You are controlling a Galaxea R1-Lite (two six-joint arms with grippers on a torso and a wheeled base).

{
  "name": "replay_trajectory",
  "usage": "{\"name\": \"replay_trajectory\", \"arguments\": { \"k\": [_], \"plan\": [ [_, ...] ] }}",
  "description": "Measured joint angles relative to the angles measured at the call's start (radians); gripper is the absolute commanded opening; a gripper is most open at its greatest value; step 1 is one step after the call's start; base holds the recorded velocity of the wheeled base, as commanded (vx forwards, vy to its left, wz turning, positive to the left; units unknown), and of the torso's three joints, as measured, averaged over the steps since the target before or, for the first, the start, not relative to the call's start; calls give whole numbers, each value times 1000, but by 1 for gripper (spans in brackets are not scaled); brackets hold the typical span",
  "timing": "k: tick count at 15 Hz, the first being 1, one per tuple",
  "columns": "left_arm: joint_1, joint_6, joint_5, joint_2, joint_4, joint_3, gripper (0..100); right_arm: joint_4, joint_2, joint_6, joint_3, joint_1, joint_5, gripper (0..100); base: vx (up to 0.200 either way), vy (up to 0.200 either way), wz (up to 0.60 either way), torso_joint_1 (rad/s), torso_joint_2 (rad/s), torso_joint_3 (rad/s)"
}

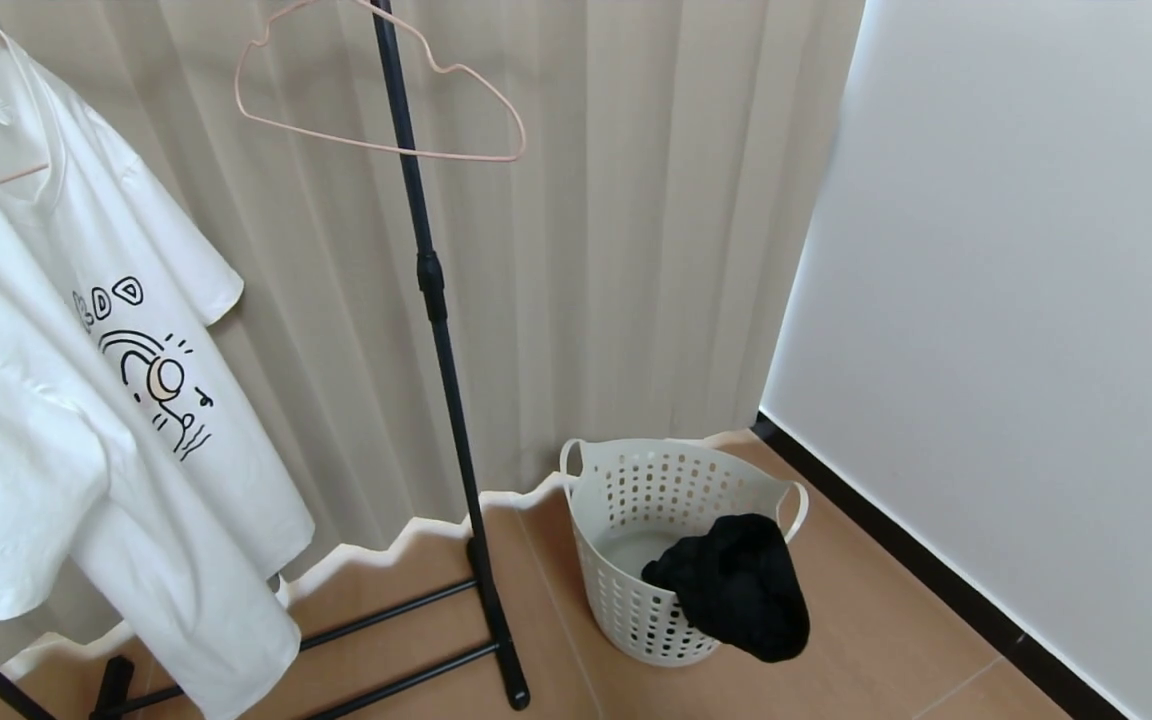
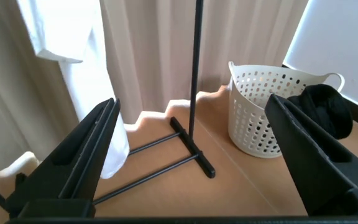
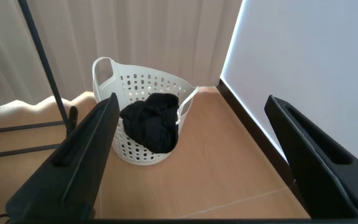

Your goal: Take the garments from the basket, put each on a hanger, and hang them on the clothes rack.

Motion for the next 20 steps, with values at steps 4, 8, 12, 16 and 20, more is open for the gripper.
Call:
{"name": "replay_trajectory", "arguments": {
  "k": [4, 8, 12, 16, 20],
  "plan": [
    [0, 0, 1, 0, 0, 0, 100, 0, 0, 0, 0, 0, 0, 100, 0, 0, 0, 0, 0, 0],
    [0, 0, 0, 0, 0, 0, 100, 0, 0, 0, 0, 0, 0, 100, 0, 0, 0, 0, 0, 0],
    [0, 0, 0, 0, 0, 0, 100, 0, 0, 0, 0, 0, 0, 100, 0, 0, 0, -1, -1, -96],
    [0, 0, -1, 0, 0, -1, 100, 0, 0, 0, 0, 0, 0, 100, 0, 0, 0, 2, 5, -187],
    [0, 0, 0, 0, 0, 0, 100, 0, 0, 1, 0, 0, 0, 100, 0, 0, 0, 1, 1, -203]
  ]
}}
